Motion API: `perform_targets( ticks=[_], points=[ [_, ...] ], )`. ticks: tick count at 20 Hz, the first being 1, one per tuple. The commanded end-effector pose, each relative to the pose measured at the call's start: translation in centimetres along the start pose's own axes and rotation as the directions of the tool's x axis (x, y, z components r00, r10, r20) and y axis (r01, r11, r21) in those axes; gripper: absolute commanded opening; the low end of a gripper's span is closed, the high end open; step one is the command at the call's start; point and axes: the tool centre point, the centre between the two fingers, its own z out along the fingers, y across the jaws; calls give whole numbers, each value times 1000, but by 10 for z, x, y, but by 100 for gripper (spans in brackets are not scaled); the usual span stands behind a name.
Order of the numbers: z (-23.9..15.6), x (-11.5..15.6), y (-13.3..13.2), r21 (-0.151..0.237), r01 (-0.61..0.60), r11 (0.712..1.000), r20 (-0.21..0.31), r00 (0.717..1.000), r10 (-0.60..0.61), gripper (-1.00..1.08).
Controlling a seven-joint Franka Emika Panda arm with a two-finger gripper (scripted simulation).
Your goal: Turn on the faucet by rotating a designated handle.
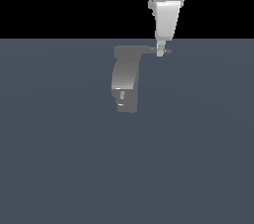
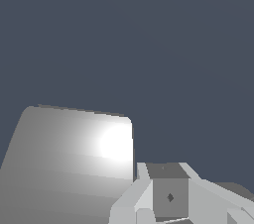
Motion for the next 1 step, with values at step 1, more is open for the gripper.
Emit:
perform_targets(
  ticks=[1],
  points=[
    [0,20,-5,2,-24,1000,-3,1000,24,-100]
  ],
)
